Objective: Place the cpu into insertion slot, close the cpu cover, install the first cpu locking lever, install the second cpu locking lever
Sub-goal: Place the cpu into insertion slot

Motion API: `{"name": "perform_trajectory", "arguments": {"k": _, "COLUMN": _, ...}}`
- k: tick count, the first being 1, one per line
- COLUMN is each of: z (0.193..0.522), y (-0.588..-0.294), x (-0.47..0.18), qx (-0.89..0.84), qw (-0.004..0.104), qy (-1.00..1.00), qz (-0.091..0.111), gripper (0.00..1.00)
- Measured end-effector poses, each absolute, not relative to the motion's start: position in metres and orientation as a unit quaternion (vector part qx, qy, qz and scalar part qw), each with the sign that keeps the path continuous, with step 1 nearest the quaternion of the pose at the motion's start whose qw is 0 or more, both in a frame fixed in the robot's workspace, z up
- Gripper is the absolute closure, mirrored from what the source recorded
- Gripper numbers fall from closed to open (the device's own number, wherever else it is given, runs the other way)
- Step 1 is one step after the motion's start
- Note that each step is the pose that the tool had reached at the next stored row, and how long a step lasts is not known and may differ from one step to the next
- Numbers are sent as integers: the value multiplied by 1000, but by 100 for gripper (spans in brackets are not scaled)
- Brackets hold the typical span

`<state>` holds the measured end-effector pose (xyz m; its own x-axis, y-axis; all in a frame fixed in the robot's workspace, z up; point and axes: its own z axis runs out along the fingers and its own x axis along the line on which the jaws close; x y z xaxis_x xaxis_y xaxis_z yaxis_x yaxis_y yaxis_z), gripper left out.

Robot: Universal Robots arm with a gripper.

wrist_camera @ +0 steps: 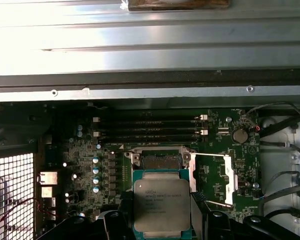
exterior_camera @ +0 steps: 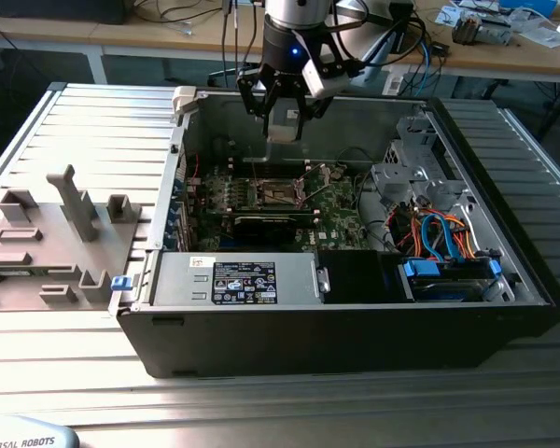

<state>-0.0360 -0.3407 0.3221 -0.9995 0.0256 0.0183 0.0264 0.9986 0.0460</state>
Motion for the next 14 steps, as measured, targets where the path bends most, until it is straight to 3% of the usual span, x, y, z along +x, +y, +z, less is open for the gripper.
{"name": "perform_trajectory", "arguments": {"k": 14, "z": 306, "y": -341, "x": -36, "qx": -13, "qw": 9, "qy": -1000, "qz": -18, "gripper": 46}}
